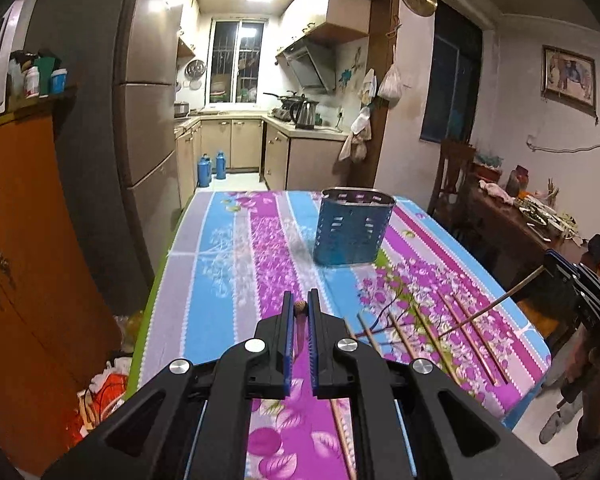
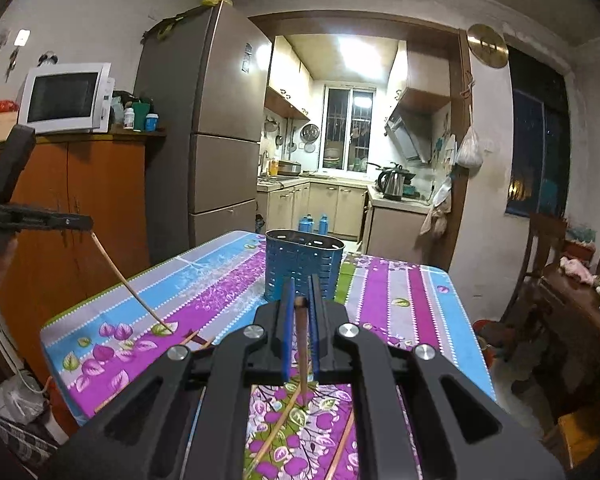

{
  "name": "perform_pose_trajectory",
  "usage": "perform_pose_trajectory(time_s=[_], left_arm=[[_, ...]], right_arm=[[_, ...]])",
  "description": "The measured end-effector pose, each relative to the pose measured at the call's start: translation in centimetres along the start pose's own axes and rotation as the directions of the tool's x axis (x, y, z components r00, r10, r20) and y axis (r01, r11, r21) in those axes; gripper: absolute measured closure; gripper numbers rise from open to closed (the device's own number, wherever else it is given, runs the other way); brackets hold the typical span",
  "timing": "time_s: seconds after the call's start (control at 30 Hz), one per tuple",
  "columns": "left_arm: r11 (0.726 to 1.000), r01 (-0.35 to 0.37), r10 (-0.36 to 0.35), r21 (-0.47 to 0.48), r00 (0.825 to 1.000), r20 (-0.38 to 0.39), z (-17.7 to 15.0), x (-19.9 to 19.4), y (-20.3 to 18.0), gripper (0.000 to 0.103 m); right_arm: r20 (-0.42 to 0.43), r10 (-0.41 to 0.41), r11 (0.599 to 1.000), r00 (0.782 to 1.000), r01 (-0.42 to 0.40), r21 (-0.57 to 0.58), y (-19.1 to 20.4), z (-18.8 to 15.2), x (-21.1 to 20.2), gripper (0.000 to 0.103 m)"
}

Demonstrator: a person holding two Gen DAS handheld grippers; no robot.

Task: Organize utensils
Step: 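Lift both held chopsticks and carry them over the blue utensil holder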

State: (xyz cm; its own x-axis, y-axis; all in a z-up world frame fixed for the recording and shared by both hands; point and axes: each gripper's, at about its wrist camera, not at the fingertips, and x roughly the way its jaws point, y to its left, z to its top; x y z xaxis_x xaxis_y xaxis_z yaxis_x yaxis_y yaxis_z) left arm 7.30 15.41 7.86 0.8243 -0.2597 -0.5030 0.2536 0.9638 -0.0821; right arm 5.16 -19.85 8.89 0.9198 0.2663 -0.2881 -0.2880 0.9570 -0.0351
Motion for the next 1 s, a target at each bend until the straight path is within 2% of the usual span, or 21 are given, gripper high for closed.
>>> perform_pose_trajectory(time_s=[0.27, 0.47, 0.77, 1.0], left_arm=[[0.999, -0.014, 0.013, 0.038, 0.999, 0.046, 1.7, 2.0, -1.4, 0.096], [1.0, -0.01, 0.009, 0.023, 0.999, 0.04, 2.7, 3.8, -1.0, 0.096], [1.0, -0.01, 0.009, 0.015, 0.997, 0.078, 5.6, 3.6, -0.8, 0.096], [0.999, 0.008, -0.01, 0.038, 0.999, 0.037, 8.9, 4.5, -2.4, 0.096]], right_arm=[[-0.052, 0.044, 0.997, 0.998, -0.04, 0.065, -2.8, 2.0, 2.5, 0.098], [-0.08, 0.073, 0.992, 0.994, -0.064, 0.11, -4.0, 3.1, 4.2, 0.098], [-0.04, 0.086, 0.994, 0.996, -0.083, 0.077, -3.6, 6.3, 4.0, 0.098], [-0.02, 0.08, 0.996, 0.997, -0.079, 0.044, -4.0, 9.8, 5.0, 0.098]])
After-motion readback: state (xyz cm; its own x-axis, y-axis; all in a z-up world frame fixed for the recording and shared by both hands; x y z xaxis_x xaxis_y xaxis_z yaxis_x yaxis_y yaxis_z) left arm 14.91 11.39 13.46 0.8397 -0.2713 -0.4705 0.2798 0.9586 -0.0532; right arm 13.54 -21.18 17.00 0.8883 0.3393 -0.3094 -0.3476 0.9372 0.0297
